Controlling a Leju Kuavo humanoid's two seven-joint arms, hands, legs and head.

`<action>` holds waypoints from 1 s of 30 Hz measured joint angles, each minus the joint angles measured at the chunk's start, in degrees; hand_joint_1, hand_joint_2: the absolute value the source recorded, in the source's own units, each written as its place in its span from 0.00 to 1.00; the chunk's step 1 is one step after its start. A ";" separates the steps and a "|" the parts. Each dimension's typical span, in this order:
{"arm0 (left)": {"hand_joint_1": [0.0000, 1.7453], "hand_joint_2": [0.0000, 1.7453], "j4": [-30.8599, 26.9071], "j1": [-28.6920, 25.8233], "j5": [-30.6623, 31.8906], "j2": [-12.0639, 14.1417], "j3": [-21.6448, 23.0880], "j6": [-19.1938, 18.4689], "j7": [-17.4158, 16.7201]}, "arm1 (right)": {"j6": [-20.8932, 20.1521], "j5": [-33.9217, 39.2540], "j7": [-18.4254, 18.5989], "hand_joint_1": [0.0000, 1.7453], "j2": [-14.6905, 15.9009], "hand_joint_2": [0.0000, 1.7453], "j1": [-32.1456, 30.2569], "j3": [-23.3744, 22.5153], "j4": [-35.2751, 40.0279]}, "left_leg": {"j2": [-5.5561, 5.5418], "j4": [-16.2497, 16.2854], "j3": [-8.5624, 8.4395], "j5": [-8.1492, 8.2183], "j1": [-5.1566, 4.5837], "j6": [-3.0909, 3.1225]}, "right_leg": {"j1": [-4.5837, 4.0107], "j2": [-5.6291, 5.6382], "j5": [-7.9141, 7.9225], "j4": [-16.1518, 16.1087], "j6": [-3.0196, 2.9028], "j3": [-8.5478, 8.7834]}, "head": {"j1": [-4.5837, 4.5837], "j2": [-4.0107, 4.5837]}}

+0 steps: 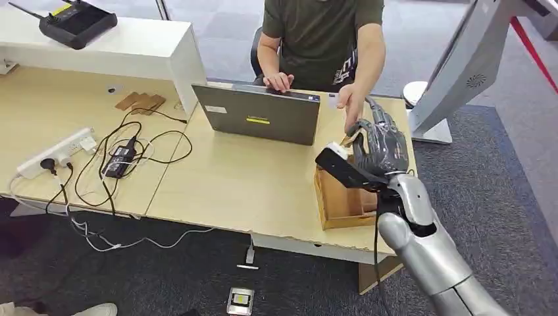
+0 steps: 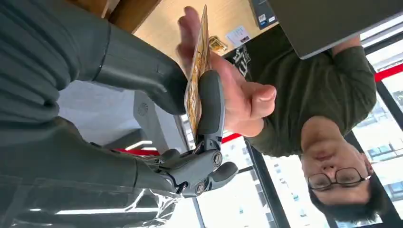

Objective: Pass the card to the sensor for recognition and then transmit it.

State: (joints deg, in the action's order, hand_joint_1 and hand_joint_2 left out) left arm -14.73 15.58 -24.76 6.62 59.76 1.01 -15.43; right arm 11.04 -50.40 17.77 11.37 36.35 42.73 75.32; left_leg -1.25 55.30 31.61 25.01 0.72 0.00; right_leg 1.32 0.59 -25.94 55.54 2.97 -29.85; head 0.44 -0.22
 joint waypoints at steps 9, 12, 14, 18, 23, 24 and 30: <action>0.00 1.00 0.00 0.39 0.02 -0.22 0.37 -0.02 -0.39 | 1.29 1.77 0.59 0.00 -0.22 1.00 0.29 0.24 -1.92 | 0.00 0.01 0.00 0.00 0.00 0.00 | 0.00 0.00 0.00 0.00 0.00 -0.01 | 0.00 0.00; 0.00 1.00 0.00 0.34 -0.48 -0.22 0.37 0.15 -0.33 | 4.16 6.87 -0.24 0.00 0.29 1.00 -0.14 -0.75 -2.43 | 0.00 0.01 -0.02 0.00 0.00 0.00 | 0.00 0.00 0.00 -0.02 0.00 -0.03 | 0.00 0.00; 0.00 1.00 0.00 0.14 -0.92 -0.22 0.37 0.39 -0.07 | 7.86 14.30 -2.57 0.00 1.00 1.00 -1.27 -2.31 -2.67 | -0.03 0.02 -0.03 0.01 0.00 0.01 | 0.00 -0.01 -0.01 -0.04 0.00 0.00 | 0.00 0.00; 0.00 1.00 0.02 -1.01 -2.03 -0.07 0.37 1.16 0.61 | 16.38 31.85 -10.02 0.00 3.74 1.00 -5.48 -8.23 -3.21 | -0.04 0.03 -0.01 0.02 -0.02 0.01 | 0.02 -0.03 -0.01 -0.08 0.01 0.01 | -0.02 0.00; 0.00 1.00 0.02 -2.98 -3.23 0.37 0.22 3.87 2.38 | 27.25 40.33 -23.27 0.00 5.49 1.00 -14.05 -22.11 -4.24 | -0.08 0.05 -0.05 0.13 -0.01 0.05 | 0.02 -0.03 -0.02 -0.16 0.02 0.04 | 0.04 0.00; 0.00 1.00 0.02 -3.37 -3.26 0.44 0.22 5.01 2.82 | 27.32 43.25 -26.07 0.00 5.51 1.00 -16.30 -26.76 -4.96 | -0.07 0.06 -0.07 0.14 -0.02 0.06 | 0.03 -0.05 -0.06 -0.18 0.06 0.01 | -0.02 0.00; 0.00 1.00 0.02 -5.27 -2.69 0.59 0.17 10.82 4.66 | 27.30 56.64 -34.89 0.00 6.54 1.00 -25.69 -46.70 -17.80 | -0.13 0.03 -0.13 0.30 -0.03 0.07 | 0.04 -0.09 -0.24 -0.20 0.06 0.14 | -0.02 0.00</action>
State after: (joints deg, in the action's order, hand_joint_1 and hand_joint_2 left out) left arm -14.71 10.31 -27.45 7.21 59.93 11.83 -10.77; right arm 38.34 6.24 -17.12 17.90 10.66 -3.97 57.51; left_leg -1.38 55.32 31.48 25.31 0.69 0.07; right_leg 1.35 0.50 -26.18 55.35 3.02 -29.70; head 0.42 -0.22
